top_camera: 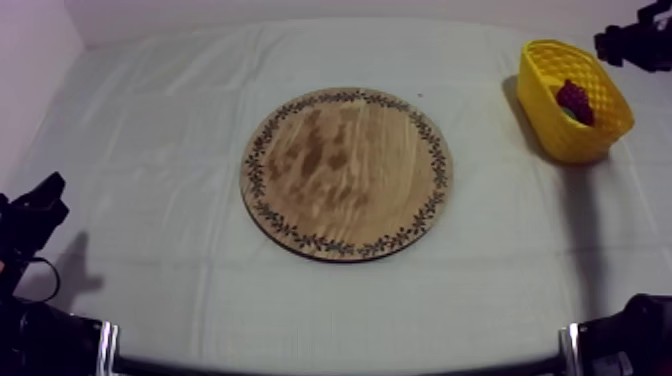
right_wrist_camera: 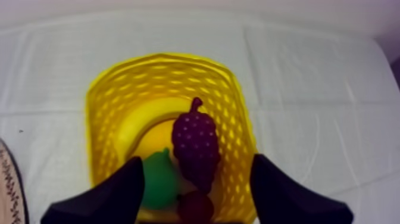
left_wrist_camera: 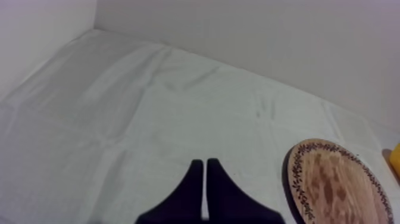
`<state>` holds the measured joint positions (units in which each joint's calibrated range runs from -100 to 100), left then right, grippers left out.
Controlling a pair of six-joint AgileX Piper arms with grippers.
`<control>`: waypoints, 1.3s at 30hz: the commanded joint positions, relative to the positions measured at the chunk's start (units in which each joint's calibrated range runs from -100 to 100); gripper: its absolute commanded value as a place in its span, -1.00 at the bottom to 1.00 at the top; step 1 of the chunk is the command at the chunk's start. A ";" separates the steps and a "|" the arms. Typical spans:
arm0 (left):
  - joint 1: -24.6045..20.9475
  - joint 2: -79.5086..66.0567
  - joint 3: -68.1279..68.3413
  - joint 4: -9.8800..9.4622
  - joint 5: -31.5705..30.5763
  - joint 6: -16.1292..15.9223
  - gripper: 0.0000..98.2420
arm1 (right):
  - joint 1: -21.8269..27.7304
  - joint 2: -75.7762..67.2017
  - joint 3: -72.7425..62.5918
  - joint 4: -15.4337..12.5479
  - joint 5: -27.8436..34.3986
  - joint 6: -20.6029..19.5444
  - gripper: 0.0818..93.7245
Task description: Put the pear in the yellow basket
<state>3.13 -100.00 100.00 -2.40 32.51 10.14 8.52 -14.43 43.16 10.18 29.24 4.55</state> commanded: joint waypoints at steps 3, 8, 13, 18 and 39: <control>0.02 0.00 0.00 -0.02 -0.01 -0.01 -1.00 | -0.82 -19.93 15.85 -1.80 -3.16 1.93 -0.06; 0.02 0.00 0.00 -0.02 -0.01 -0.01 -1.00 | -2.57 -34.05 26.81 -3.25 -3.47 2.51 -0.23; 0.02 0.00 0.00 -0.02 -0.01 -0.01 -1.00 | -3.81 -47.70 37.41 -5.95 -2.78 4.37 -0.42; 0.02 0.00 0.00 -0.02 -0.01 -0.01 -1.00 | -4.22 -60.68 46.45 -9.13 -1.16 6.03 -0.75; 0.02 0.00 0.00 -0.02 -0.01 -0.01 -1.00 | -8.00 -81.18 56.23 -11.40 9.30 3.47 -0.95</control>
<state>3.13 -100.00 100.00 -2.40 32.51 10.14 0.57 -95.58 99.30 -1.33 38.77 7.72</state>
